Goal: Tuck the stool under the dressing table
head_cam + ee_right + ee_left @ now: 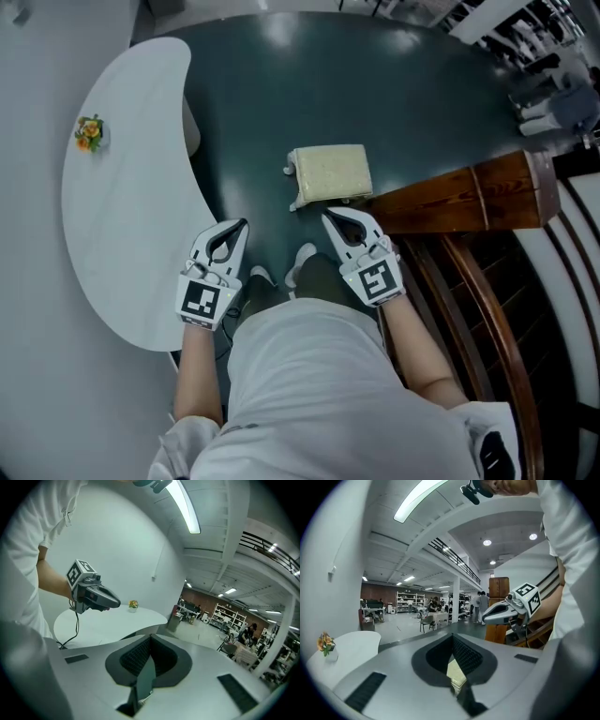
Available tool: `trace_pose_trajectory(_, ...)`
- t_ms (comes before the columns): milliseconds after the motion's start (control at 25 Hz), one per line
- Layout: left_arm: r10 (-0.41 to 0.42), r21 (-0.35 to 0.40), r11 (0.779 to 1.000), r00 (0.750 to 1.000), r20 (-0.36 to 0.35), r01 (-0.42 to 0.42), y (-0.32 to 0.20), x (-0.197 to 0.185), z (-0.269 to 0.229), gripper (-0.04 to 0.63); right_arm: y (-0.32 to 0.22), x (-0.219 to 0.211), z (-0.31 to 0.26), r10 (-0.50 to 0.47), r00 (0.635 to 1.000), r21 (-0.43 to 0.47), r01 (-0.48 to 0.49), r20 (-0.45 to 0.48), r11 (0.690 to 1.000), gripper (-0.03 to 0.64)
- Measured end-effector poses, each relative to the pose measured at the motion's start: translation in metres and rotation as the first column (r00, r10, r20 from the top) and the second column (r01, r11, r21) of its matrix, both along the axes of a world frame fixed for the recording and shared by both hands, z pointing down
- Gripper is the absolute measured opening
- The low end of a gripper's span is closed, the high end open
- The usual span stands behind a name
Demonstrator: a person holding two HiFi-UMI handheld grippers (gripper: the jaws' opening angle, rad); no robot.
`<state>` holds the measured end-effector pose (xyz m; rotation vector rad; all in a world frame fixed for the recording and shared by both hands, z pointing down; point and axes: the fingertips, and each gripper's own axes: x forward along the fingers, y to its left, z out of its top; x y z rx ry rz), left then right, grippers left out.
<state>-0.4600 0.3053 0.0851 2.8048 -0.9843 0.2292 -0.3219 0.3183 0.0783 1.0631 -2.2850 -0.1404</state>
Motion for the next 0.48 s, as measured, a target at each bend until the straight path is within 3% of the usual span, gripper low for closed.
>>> trace_pose_trajectory(240, -0.011, -0.029, 1.0, 0.999, 0.044, 0.012, -0.019, 0.016, 0.01, 0.002, -0.023, 0.02, 0.014, 0.017, 0.999, -0.041, -0.016, 0.029, 0.999, 0.011)
trace_pose_trajectory(480, -0.047, -0.063, 0.997, 0.995, 0.084, 0.052, -0.08, 0.04, 0.027, 0.002, -0.093, 0.043, 0.035, -0.022, 0.999, -0.081, 0.026, 0.044, 0.996, 0.011)
